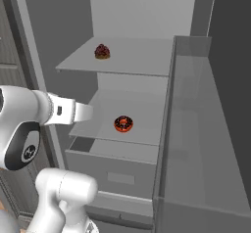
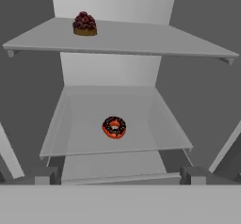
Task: Take the cake and donut from the fridge and place them on the empty tray on the dining counter.
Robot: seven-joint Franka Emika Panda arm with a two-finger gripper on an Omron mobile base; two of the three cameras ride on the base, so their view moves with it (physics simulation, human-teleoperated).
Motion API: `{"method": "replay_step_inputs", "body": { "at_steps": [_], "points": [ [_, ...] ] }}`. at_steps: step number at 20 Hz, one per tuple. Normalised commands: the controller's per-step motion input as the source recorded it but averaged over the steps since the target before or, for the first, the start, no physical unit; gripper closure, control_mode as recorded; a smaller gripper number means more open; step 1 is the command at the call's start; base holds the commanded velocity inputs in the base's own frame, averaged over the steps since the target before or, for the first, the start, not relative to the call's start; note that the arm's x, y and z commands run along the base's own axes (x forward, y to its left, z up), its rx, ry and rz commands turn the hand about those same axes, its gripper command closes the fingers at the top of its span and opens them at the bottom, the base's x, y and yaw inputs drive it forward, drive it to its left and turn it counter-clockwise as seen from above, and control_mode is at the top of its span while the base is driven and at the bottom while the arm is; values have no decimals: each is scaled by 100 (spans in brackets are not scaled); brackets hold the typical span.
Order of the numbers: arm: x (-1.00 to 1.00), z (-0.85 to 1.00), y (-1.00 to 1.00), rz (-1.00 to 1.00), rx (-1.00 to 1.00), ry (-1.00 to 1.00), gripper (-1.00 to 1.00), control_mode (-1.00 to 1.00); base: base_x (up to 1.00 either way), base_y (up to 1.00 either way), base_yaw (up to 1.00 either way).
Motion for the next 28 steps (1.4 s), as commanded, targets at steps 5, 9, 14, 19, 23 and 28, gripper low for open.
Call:
{"method": "replay_step_inputs", "body": {
  "at_steps": [5,9,14,19,23,28],
  "points": [
    [0,0,0,0,0,0,-100,100,34,-13,0],
    [0,0,0,0,0,0,-100,100,37,-18,3],
    [0,0,0,0,0,0,-100,100,45,-21,9],
    [0,0,0,0,0,0,-100,100,37,-9,11],
    [0,0,0,0,0,0,-100,100,4,0,3],
    [0,-1,0,0,0,-1,-100,-100,0,0,0]
  ]
}}
